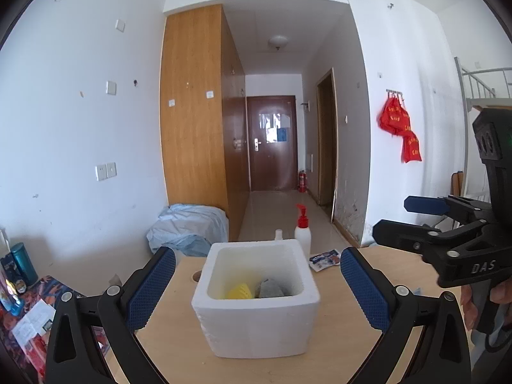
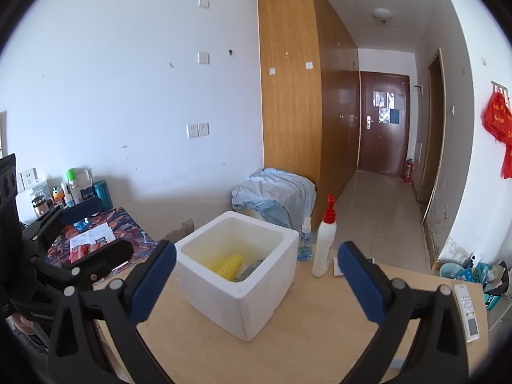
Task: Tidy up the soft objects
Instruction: 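Withdraw both open tools from the box toward the blue mask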
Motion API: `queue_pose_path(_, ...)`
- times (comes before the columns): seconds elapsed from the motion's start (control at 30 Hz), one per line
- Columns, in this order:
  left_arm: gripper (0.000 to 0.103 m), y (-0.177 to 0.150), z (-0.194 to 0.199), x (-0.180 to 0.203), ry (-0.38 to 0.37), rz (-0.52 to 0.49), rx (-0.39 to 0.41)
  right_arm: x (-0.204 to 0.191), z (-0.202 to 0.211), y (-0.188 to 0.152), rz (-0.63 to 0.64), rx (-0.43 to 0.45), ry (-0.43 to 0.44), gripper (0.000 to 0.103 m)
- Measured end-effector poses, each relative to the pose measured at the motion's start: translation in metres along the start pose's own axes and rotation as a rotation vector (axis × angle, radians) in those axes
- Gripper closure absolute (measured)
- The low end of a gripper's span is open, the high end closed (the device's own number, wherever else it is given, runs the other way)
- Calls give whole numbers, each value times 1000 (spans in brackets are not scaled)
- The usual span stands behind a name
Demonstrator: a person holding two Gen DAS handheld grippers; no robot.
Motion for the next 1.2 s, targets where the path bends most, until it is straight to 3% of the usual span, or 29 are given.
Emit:
queue_pose_path(0.3,0,-5,35,20,-32,-8,37,7,47,-16,-16,55,-55,0)
queue_pose_path(0.7,0,-16,75,48,-77,-32,74,6,90,-42,-62,109,-64,0)
queue_pose_path(1.07,0,-28,72,72,-132,-41,86,15,105,-58,-88,121,-117,0)
queue_pose_path(1.2,0,-42,58,83,-170,-42,65,24,106,-72,-101,112,-177,0)
Point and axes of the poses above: each gripper's, at about its wrist camera, not at the fingertips, and z roughly against the way its jaws point, x to its right, y to its top, the point moved 6 cm from there along -z, roughly the way its jaws point, and after that the axes turned 4 degrees about -x, right-handed, at the moved point
